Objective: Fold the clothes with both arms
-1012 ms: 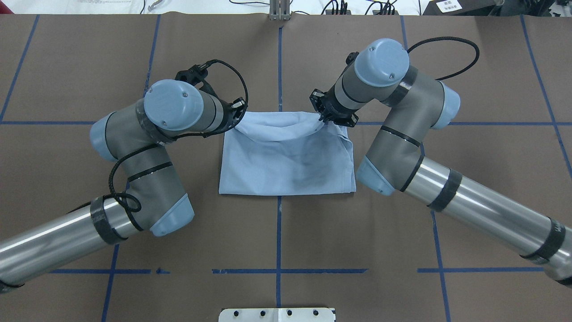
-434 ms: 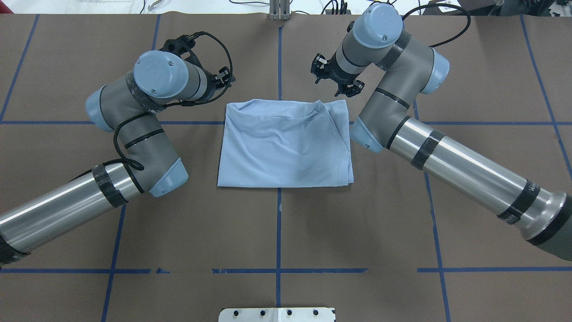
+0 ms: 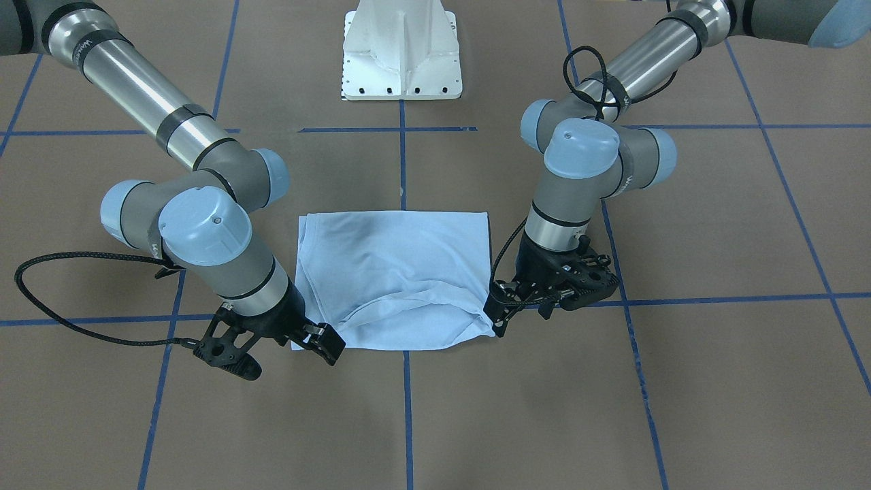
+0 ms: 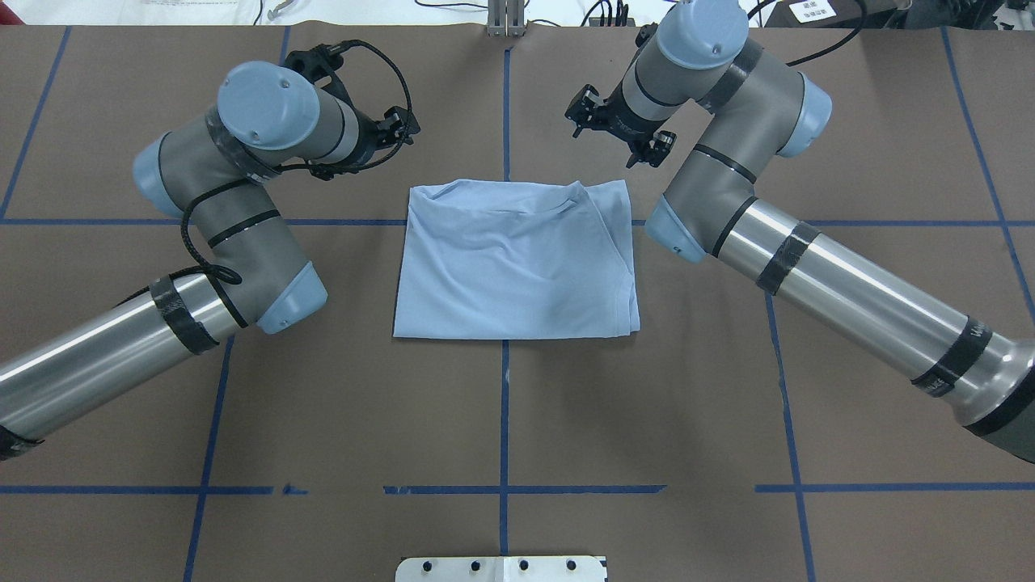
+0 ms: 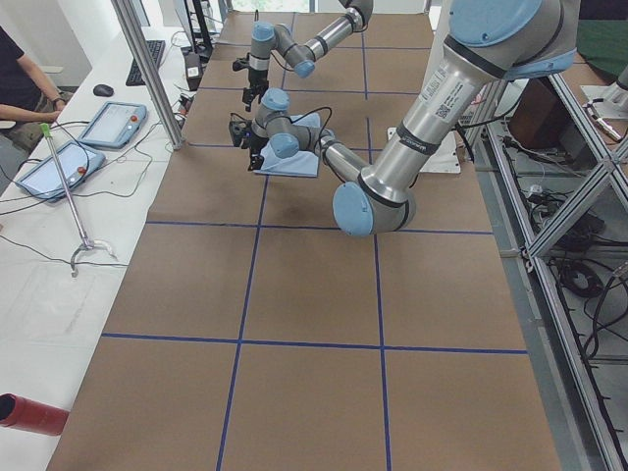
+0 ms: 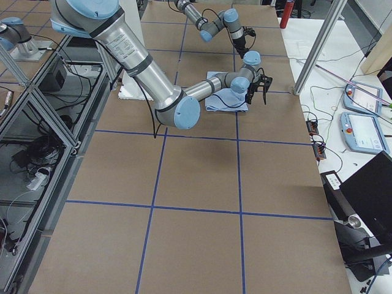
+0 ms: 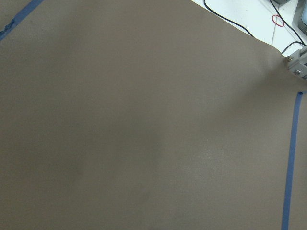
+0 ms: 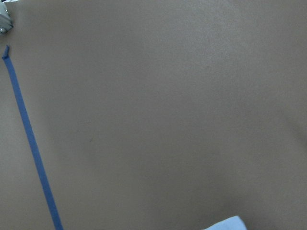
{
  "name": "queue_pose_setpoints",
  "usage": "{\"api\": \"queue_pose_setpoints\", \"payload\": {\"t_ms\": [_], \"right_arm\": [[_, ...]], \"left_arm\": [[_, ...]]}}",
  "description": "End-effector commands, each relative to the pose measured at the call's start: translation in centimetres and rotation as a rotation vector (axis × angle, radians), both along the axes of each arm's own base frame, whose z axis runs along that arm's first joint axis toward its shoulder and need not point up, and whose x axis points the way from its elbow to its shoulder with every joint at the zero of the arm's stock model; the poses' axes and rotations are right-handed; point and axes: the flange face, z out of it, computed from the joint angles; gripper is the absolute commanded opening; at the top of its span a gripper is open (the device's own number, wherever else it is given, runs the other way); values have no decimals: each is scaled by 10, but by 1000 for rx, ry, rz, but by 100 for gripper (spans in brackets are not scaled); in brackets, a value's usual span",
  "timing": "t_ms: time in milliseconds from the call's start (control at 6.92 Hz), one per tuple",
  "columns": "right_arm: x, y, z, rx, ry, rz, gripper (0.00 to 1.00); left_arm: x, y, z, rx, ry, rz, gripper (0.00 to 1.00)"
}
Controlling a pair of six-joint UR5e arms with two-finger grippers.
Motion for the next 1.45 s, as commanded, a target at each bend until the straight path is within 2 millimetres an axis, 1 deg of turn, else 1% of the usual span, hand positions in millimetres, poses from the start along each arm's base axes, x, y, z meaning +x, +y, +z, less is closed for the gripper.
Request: {"api": "queue_pose_setpoints", "payload": {"t_ms": [0, 145, 289, 434, 578, 723, 867, 1012, 1156, 1301], "right_arm": [[63, 6, 53, 172, 80, -120, 100], [110, -3, 91, 209, 126, -151, 100], [165, -14, 126, 243, 147, -196, 100], [236, -24, 164, 288, 156, -248, 100], [308, -30, 193, 322, 162, -298, 100], [369, -22, 228, 355, 175, -374, 100], [423, -1, 271, 374, 168, -427, 100], [468, 30, 314, 392, 141, -446, 100], [493, 54, 341, 399, 123, -451, 100], [504, 77, 358, 405, 111, -456, 100]], "left_arm": [[-94, -8, 31, 76, -34, 94, 100], [-139, -17, 55, 151, -102, 135, 100], [-187, -22, 92, 204, -178, 182, 100], [-243, -28, 129, 261, -255, 237, 100], [-313, -25, 171, 304, -312, 294, 100], [-388, -9, 227, 360, -412, 364, 100], [-450, 6, 274, 399, -512, 423, 100], [-501, 29, 318, 418, -577, 482, 100], [-517, 45, 339, 462, -547, 584, 100], [-518, 69, 356, 459, -491, 628, 100]]}}
